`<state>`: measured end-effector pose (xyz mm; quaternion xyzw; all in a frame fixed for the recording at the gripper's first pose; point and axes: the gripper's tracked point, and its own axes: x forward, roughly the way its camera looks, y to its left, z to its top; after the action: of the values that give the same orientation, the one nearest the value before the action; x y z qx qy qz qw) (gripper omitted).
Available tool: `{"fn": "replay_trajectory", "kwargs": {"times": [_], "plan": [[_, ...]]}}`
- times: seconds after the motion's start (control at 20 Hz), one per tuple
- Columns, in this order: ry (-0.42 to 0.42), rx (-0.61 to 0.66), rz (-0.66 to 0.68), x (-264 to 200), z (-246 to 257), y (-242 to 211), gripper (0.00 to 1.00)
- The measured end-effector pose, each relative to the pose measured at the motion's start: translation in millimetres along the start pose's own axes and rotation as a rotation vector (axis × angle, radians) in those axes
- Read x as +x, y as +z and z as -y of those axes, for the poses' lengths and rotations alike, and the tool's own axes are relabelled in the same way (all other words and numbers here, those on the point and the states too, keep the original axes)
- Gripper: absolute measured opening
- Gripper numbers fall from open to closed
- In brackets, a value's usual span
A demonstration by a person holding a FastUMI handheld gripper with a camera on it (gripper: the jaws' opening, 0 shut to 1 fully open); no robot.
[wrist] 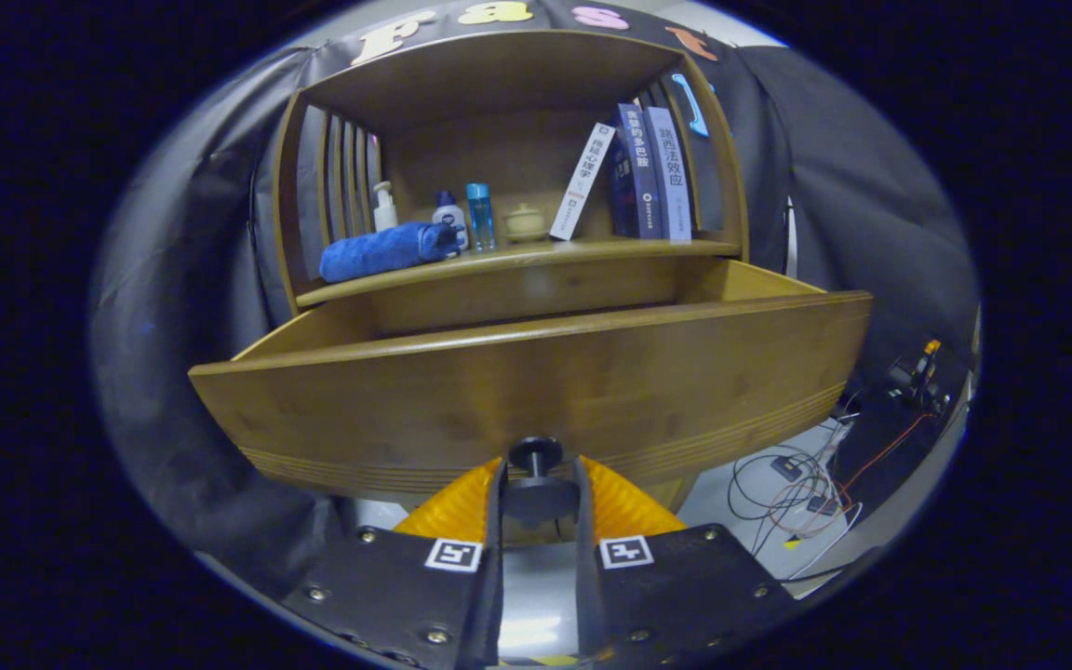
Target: Pull open the drawer, take out the items inside it, and place them on the countertop above the cabinet.
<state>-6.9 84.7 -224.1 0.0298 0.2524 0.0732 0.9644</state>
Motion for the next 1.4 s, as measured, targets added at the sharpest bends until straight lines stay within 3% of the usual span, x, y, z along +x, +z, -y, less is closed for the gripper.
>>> {"fn": "replay_trajectory", "kwargs": {"times": [0.25,0.4,0.7,1.15,1.4], "plan": [[0.039,0.046,0.028,0.5,-1.5,1.7,0.33],[0.069,0.103,0.023,0.7,-2.3,-4.0,0.43],[0.051,0.055,0.110,-14.3,-3.2,26.5,0.62],[0.070,-0.020,0.251,-26.1,-40.6,133.1,0.62],[-0.015,0.014,0.093,24.1,-25.5,144.3,0.62]]}}
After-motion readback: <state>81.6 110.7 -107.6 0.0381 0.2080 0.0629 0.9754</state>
